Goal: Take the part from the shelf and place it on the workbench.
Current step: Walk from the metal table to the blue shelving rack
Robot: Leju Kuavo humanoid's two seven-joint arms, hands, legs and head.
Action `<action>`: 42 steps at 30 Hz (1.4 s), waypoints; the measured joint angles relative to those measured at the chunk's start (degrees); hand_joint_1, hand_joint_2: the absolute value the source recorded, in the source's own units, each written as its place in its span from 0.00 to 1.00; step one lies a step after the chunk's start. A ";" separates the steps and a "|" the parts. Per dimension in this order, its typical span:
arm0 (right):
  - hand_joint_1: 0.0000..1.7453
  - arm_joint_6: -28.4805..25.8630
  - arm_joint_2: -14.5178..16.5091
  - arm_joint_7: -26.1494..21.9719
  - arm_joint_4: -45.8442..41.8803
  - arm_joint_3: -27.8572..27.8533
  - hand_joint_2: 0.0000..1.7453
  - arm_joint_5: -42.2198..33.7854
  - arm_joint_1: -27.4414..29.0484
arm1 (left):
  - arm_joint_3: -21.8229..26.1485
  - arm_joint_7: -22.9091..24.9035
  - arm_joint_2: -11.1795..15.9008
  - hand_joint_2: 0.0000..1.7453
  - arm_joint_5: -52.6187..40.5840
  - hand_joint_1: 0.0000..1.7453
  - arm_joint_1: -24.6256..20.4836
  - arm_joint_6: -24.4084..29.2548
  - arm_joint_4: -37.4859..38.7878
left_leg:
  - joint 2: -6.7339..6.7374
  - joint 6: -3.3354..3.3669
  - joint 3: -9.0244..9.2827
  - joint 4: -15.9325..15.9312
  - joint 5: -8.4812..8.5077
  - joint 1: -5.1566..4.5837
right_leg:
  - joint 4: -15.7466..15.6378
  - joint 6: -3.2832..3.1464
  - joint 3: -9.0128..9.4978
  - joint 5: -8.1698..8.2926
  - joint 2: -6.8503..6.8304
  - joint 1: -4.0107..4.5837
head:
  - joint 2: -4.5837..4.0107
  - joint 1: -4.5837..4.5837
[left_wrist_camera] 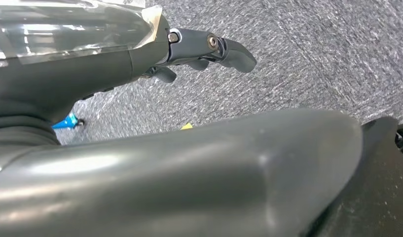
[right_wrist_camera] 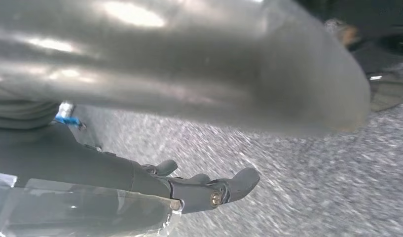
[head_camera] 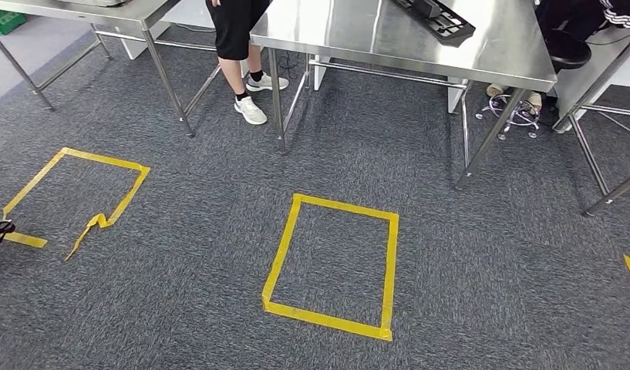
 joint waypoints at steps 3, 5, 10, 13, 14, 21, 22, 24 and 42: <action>0.00 0.00 0.10 -0.01 0.01 0.07 1.00 0.10 0.01 | -0.10 -0.08 0.00 0.00 -0.06 0.00 -0.05 0.10 0.01 | -1.35 -1.15 -0.79 0.26 0.61 -0.12 | -2.52 -1.04 1.20 0.64 0.44 0.24 | 0.00 -0.11; 0.00 0.00 0.20 0.02 0.02 0.10 1.00 0.20 -0.01 | -0.11 -0.11 0.01 0.00 -0.08 0.00 0.11 0.12 0.02 | -1.16 -1.78 -1.59 1.11 0.20 0.07 | -2.53 -2.07 1.10 1.08 -0.71 0.00 | 0.00 -0.27; 0.00 0.00 0.18 0.03 0.05 0.10 1.00 0.37 0.13 | -0.16 -0.17 0.00 0.00 -0.14 0.00 0.12 0.14 0.02 | 2.60 -2.48 -9.07 16.92 -7.78 0.11 | -2.64 -3.51 0.32 1.60 -4.13 0.30 | 0.00 -0.93; 0.00 0.01 0.23 0.03 0.07 0.11 1.00 0.44 0.07 | -0.16 -0.17 0.03 0.00 -0.14 0.00 0.31 0.14 0.01 | 3.53 -2.34 -6.19 12.82 -4.77 0.13 | -2.60 -3.59 0.13 1.64 -5.97 0.46 | 0.00 -0.97; 0.00 0.03 0.24 0.03 0.07 0.11 1.00 0.48 0.01 | -0.17 -0.19 0.05 0.00 -0.14 0.00 0.27 0.14 0.01 | 4.67 -2.18 -3.63 8.52 -3.20 0.10 | -2.57 -3.51 0.23 1.60 -6.48 0.56 | 0.00 -0.99; 0.00 0.15 0.18 0.00 0.07 0.49 1.00 0.66 -0.86 | -0.22 -0.07 0.12 0.00 -0.10 0.00 0.14 0.41 0.01 | 4.56 0.49 -0.31 0.55 -0.47 -0.39 | -0.80 -1.77 -0.38 0.40 -7.25 1.14 | 0.00 -0.70; 0.00 0.16 0.18 -0.01 0.06 0.62 1.00 0.69 -1.01 | -0.21 0.04 0.13 0.00 -0.07 0.00 0.08 0.45 0.01 | 4.11 0.89 -0.42 0.37 -0.18 -0.22 | 1.66 -1.81 -1.50 -0.99 -5.85 1.07 | 0.00 -0.57; 0.00 0.21 0.25 -0.04 0.04 0.83 1.00 0.71 -1.46 | -0.21 0.20 0.09 0.00 0.07 0.00 -0.06 0.51 0.01 | 3.08 1.27 -0.88 0.37 0.15 -0.17 | 9.46 -2.13 -4.85 -4.62 -3.61 0.95 | 0.00 -0.35; 0.00 0.73 0.63 0.21 0.00 2.89 1.00 1.80 -2.17 | -0.08 0.85 0.02 0.00 0.63 0.00 0.53 1.16 0.02 | 2.89 -2.30 -10.54 18.01 -6.05 0.16 | -2.83 -3.55 1.86 0.12 -5.17 0.61 | 0.00 -1.10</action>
